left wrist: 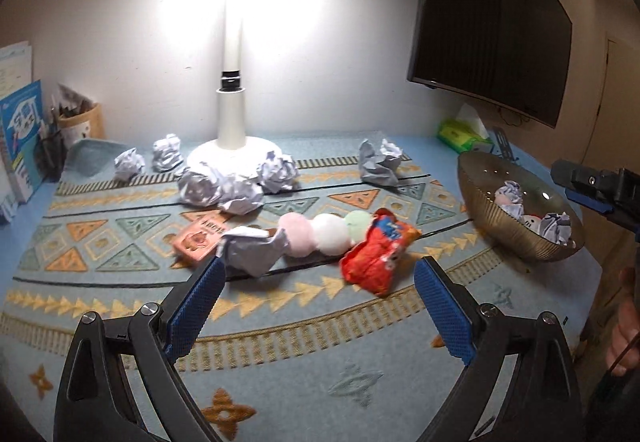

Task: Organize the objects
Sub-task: 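Move both tools back over the rug toward the pink box, then grasp the pink printed box with the left tool while the right tool grasps the red snack plush, then carry the box and red plush to the glass bowl and open both tools, then grasp the stacked pastel plush with the right tool while the left tool grasps a paper ball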

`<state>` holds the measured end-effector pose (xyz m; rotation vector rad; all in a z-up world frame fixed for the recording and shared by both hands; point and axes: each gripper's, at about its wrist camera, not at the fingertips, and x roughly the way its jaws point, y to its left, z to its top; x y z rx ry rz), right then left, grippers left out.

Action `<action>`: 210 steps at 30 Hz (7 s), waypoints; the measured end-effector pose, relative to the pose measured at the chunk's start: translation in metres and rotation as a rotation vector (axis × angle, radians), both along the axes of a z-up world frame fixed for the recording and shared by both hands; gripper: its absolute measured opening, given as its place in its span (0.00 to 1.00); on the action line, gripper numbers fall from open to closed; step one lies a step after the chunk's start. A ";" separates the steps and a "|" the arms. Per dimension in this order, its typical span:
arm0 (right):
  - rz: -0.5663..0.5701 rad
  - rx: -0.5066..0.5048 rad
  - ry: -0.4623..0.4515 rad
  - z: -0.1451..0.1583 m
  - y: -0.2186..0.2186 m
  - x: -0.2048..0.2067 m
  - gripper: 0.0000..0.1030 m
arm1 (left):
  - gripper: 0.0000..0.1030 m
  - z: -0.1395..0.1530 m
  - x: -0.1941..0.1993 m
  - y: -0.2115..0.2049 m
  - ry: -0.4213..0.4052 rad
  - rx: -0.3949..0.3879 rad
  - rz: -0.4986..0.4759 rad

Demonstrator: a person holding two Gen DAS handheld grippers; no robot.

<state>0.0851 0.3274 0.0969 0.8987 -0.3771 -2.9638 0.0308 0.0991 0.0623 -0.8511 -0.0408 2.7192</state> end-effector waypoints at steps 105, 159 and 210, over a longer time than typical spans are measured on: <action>0.457 0.291 -0.330 -0.094 -0.114 -0.050 0.46 | 0.37 -0.045 -0.043 -0.119 -0.117 -0.069 0.122; -0.027 0.089 0.038 0.045 0.032 0.007 0.37 | 0.37 0.075 -0.029 0.067 0.032 0.075 -0.190; 0.082 0.066 -0.019 0.015 -0.021 -0.022 0.61 | 0.99 0.013 -0.021 -0.004 -0.104 0.087 0.002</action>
